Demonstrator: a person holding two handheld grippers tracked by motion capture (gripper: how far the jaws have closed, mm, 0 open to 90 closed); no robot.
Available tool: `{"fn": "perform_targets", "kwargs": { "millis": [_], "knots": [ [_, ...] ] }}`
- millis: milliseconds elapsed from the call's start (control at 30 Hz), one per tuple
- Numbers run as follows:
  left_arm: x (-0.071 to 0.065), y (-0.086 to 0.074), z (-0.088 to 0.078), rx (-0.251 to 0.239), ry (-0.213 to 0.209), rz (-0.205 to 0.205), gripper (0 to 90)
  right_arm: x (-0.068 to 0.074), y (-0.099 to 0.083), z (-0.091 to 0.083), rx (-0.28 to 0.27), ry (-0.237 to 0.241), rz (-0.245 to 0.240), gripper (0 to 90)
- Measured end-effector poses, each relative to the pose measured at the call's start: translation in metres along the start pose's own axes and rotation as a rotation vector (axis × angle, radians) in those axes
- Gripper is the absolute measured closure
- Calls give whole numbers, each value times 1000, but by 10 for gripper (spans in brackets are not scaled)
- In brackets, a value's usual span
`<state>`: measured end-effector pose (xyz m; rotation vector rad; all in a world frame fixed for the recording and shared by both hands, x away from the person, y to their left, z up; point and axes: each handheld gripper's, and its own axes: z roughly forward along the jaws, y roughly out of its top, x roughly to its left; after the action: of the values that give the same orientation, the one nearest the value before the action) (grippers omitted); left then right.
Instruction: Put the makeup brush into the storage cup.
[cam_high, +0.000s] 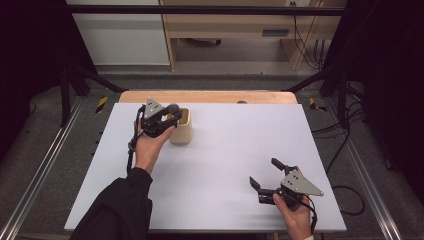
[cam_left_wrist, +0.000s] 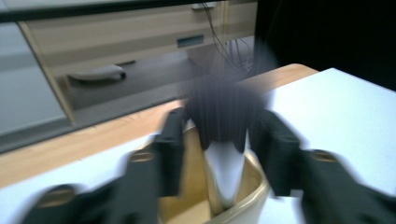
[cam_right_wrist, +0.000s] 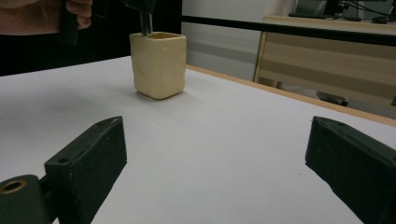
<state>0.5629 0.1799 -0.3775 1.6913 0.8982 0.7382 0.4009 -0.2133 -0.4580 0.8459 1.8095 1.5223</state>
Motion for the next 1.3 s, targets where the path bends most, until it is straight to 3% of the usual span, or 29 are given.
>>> {"fn": "perform_targets", "kwargs": {
  "millis": [67, 267, 567, 800, 1300],
  "knots": [
    [-1, 4, -6, -32, 3, 18, 337, 0, 0, 0, 2, 1, -1, 56],
    [-8, 14, -21, -75, -23, 46, 258, 1, 0, 1, 3, 1, -3, 55],
    [-15, 18, -24, -78, -51, 41, 180, 2, 0, 0, 6, 0, -6, 51],
    [-20, 17, -23, -71, -68, 37, 60, 2, 0, 1, 6, 2, -1, 52],
    [-35, 9, -26, -75, -158, 27, 18, 1, 0, 0, -1, 2, 8, 48]
  ]
}}
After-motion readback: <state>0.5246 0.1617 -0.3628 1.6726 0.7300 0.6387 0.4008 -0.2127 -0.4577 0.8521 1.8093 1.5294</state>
